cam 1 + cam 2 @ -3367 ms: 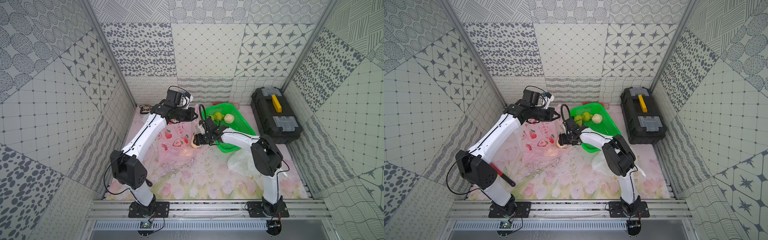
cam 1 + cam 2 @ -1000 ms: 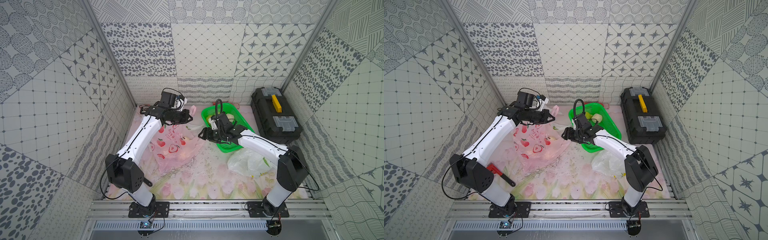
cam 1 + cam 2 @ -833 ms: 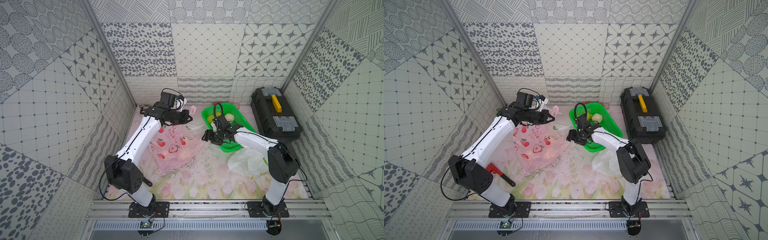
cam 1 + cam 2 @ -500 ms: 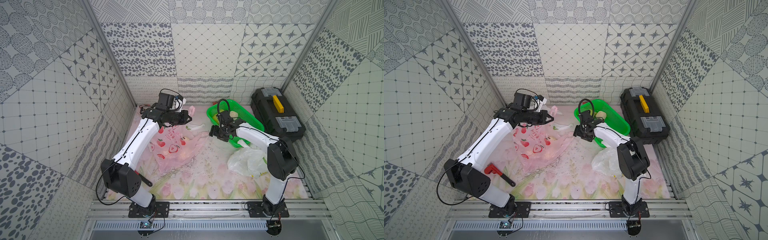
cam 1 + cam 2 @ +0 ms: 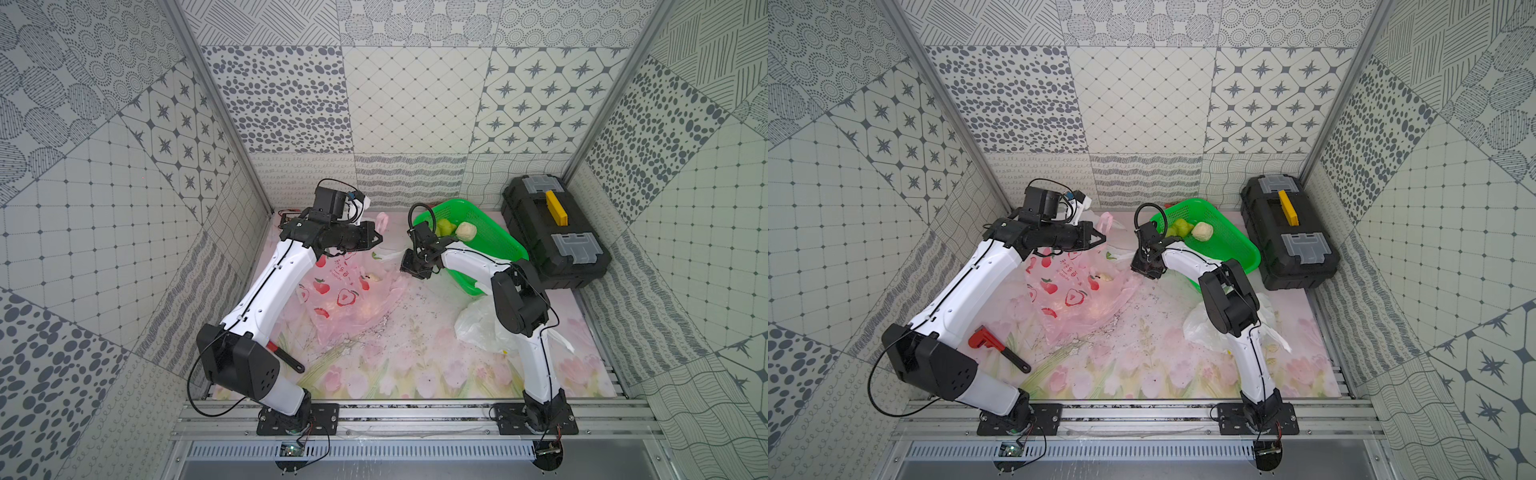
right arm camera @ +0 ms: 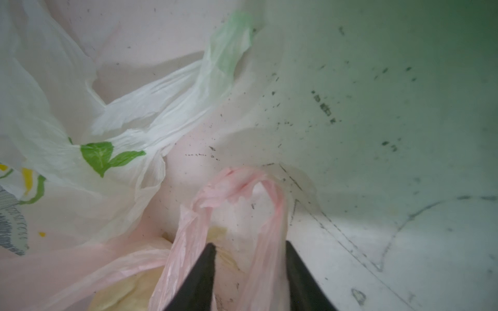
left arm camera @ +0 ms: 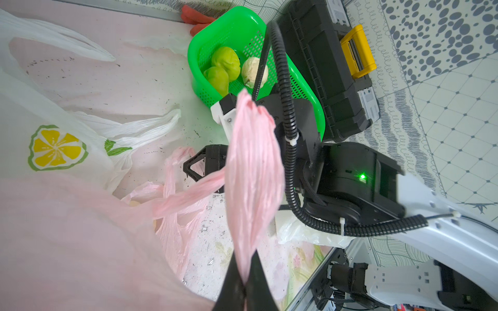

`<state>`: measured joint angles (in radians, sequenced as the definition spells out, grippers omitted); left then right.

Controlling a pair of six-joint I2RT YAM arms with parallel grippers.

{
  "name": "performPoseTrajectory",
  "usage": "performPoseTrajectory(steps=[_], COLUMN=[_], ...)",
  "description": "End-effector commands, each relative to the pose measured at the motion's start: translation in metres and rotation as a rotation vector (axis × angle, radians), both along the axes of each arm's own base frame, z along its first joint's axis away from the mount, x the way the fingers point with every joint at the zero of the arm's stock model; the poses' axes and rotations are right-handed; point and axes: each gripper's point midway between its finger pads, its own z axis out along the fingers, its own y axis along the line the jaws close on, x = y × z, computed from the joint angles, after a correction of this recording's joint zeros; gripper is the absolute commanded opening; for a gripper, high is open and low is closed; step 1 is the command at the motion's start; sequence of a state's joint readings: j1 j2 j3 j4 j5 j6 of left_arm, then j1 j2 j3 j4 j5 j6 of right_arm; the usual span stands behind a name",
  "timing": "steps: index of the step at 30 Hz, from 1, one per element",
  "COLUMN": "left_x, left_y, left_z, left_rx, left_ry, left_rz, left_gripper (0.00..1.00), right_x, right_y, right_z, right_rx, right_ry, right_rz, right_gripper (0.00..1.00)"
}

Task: Place the pears into plastic bags & tie knots
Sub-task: Adjust the plastic bag at the center of the board.

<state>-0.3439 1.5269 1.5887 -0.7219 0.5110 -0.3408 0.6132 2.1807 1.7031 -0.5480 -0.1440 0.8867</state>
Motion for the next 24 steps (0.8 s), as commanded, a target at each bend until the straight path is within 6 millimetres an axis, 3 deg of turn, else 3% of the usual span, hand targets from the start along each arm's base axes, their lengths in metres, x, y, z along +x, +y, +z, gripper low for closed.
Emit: performPoseTrajectory(steps=[1,4,10,12,16,21,24], left_x=[0.003,-0.002,-0.027,-0.038,-0.061,-0.075,-0.079], left_y=[0.015,0.029,0.061,0.072,0.075,0.089,0.078], left_z=[0.014,0.024,0.068,0.077,0.097,0.109,0.105], left_rx=[0.024,0.044,0.080,0.087,0.014,-0.024,-0.085], left_ry=[-0.068,-0.096,-0.219,-0.257,-0.286,-0.307,-0.254], left_rz=[0.061,0.121,0.235,0.275,0.280,0.383,0.371], left_gripper=[0.00,0.00,0.00,0.00,0.00,0.00,0.00], right_x=[0.010,-0.002,-0.057,-0.077,-0.110,-0.114,-0.112], right_y=[0.019,0.021,0.013,0.009,0.000,-0.036,-0.045], right_z=[0.061,0.123,0.243,0.272,0.319,0.390,0.406], right_rx=[0.085,0.043,0.140,0.165,0.221,0.417,0.490], right_ry=[-0.225,-0.458,-0.814,-0.881,-0.977,-1.081,-1.062], right_rz=[0.086,0.209,0.427,0.494,0.589,0.459,0.454], right_gripper=[0.13,0.00,0.00,0.00,0.00,0.00,0.00])
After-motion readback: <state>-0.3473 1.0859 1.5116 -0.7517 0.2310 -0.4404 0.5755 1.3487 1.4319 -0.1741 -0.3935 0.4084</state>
